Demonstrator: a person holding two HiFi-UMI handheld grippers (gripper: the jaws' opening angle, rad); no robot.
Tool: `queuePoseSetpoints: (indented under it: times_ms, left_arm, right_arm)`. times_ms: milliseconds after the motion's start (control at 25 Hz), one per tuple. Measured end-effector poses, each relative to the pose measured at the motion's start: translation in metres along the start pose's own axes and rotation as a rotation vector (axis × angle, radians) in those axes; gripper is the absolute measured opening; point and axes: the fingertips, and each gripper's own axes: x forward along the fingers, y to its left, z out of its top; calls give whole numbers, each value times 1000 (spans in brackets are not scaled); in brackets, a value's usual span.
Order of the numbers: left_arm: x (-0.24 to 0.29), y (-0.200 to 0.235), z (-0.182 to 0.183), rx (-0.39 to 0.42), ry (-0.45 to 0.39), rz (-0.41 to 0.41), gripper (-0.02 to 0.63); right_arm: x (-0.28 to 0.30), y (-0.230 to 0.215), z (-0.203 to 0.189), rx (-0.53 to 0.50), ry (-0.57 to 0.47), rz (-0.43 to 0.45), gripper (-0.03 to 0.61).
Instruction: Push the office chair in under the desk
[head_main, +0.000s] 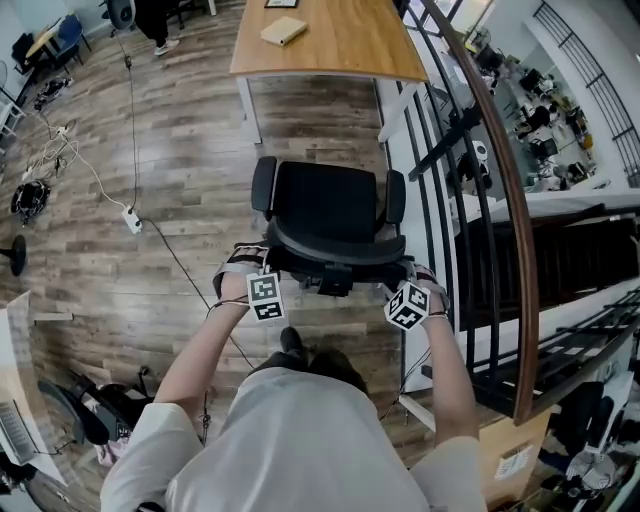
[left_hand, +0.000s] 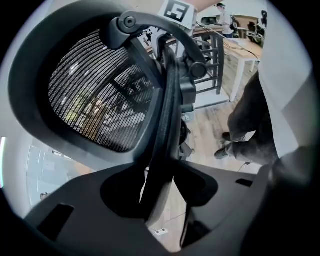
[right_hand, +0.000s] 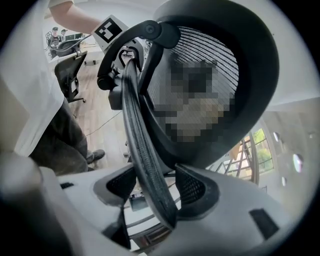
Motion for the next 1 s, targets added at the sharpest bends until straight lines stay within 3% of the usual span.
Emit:
queuePoseSetpoints:
  times_ms: [280, 640, 1000]
  left_arm:
    - [9, 20, 4, -13, -8, -20, 175]
    - [29, 60, -6, -36, 11, 11, 178]
    - [60, 118, -14, -48, 41, 42, 179]
  right_arm:
    - [10, -26, 1, -9, 11, -14, 241]
    - [36, -69, 18, -51, -1, -16, 239]
    - [67, -122, 34, -111, 43, 56, 207]
